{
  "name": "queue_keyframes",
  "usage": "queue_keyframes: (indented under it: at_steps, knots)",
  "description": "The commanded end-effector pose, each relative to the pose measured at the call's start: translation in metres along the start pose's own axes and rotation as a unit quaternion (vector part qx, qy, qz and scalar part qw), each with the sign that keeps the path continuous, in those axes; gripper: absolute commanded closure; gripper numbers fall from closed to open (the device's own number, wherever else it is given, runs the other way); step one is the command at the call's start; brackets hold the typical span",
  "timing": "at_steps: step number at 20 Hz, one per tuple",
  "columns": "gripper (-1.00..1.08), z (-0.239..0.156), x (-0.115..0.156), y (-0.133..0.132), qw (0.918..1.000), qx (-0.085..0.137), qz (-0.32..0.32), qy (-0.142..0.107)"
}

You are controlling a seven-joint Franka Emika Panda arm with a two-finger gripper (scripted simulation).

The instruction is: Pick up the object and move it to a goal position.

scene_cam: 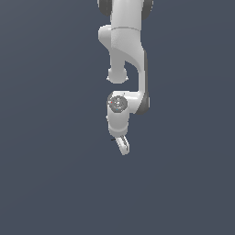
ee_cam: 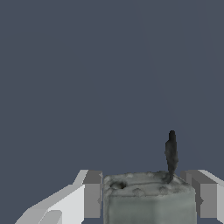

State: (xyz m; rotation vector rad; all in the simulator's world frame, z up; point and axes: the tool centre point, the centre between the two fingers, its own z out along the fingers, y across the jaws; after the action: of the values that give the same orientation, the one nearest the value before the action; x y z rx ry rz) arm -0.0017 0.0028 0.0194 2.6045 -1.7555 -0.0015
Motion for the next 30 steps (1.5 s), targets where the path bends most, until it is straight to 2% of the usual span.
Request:
queue_keyframes:
  at_steps: [1, 8, 23, 30]
  knots:
    - [1.08, -0.009, -0.005, -0.005, 1.0000, 0.001, -0.001, 0.000]
    - [1.08, -0.051, -0.031, -0.030, 1.0000, 0.001, 0.000, 0.000]
    - [1.08, -0.182, -0.110, -0.108, 1.0000, 0.000, 0.000, 0.002]
    - [1.08, -0.229, -0.138, -0.137, 1.0000, 0.000, 0.000, 0.001]
